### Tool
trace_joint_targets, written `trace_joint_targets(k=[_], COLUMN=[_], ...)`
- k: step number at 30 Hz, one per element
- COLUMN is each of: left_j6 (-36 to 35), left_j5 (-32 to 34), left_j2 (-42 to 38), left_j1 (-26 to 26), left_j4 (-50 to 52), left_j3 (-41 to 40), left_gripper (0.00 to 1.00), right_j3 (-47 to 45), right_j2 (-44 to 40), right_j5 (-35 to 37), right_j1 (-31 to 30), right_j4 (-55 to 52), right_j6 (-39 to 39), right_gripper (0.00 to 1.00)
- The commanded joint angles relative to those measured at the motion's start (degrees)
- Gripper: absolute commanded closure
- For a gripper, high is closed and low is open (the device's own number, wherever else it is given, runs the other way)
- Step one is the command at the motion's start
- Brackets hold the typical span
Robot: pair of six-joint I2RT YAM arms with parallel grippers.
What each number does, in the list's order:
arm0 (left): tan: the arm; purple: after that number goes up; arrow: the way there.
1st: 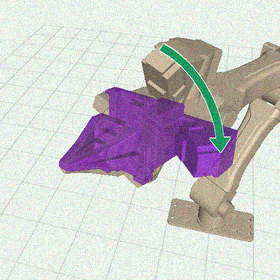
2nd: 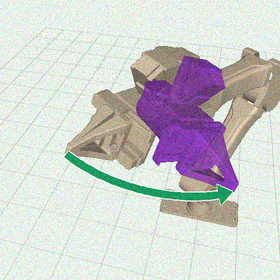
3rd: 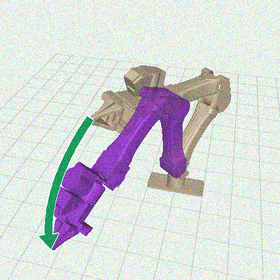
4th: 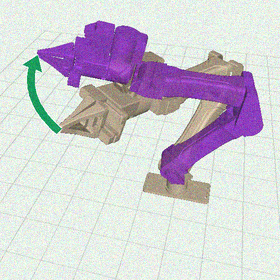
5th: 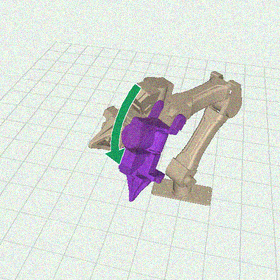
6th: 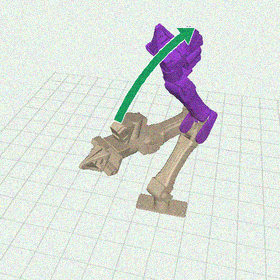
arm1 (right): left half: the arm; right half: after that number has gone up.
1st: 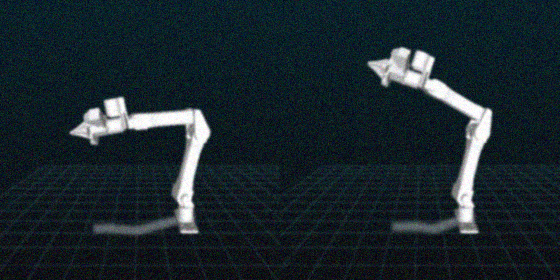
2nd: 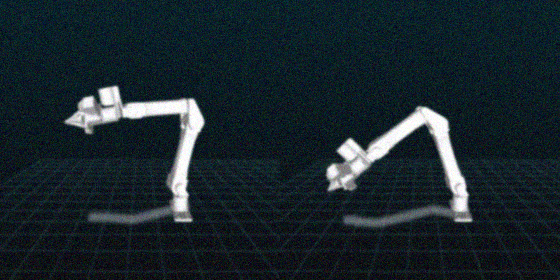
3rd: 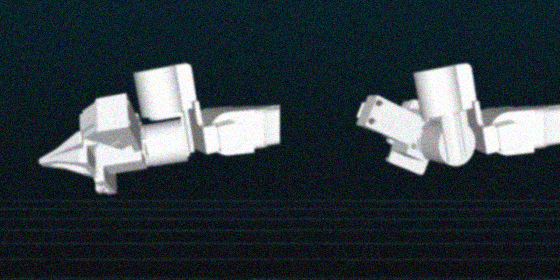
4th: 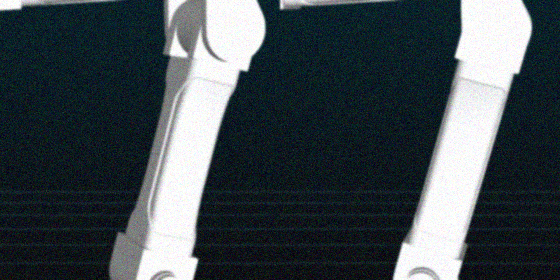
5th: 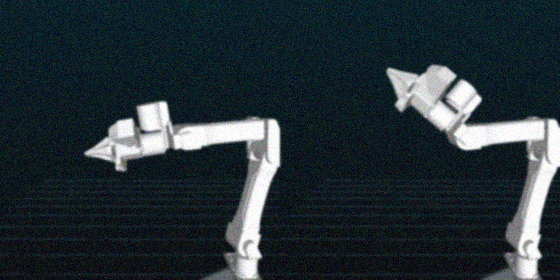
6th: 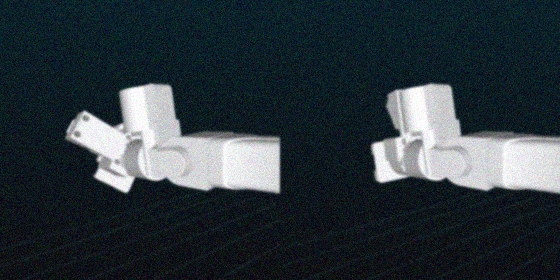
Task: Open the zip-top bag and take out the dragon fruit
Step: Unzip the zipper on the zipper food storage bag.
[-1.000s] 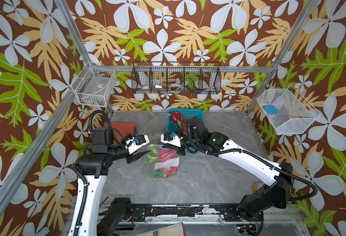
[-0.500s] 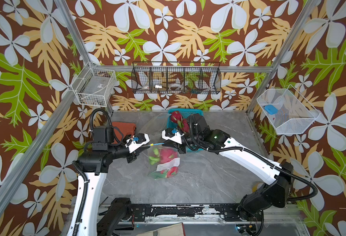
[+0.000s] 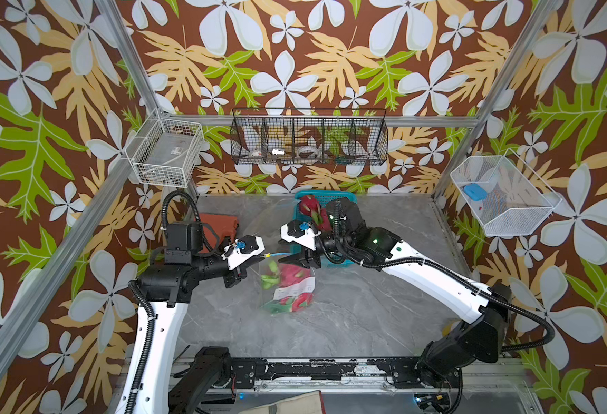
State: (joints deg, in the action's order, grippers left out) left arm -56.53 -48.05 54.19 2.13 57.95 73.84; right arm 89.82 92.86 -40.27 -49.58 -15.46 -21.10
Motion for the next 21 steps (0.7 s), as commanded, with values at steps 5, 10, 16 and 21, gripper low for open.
trace_joint_targets(k=[5, 10, 16, 21], left_j6=[1.2, 0.99, 0.4, -0.22], left_j5=[0.15, 1.24, 2.33, 5.96], left_j2=[-0.23, -0.71, -1.08, -1.74], left_j1=[0.24, 0.24, 0.24, 0.24], left_j4=[-2.36, -2.49, -2.49, -4.34], left_j3=[-0.05, -0.35, -0.61, -1.46], left_gripper=[1.0, 1.0, 1.0, 1.0], right_j3=[3.44, 4.71, 5.0, 2.14], right_j2=[3.76, 5.04, 4.85, 2.43], right_j5=[-5.51, -6.21, -5.3, -5.35], right_j1=[-1.54, -1.54, -1.2, 2.44], right_j4=[5.81, 4.6, 1.05, -0.71], right_j6=[4.82, 5.28, 3.21, 2.77], right_gripper=[0.56, 0.77, 1.0, 1.0])
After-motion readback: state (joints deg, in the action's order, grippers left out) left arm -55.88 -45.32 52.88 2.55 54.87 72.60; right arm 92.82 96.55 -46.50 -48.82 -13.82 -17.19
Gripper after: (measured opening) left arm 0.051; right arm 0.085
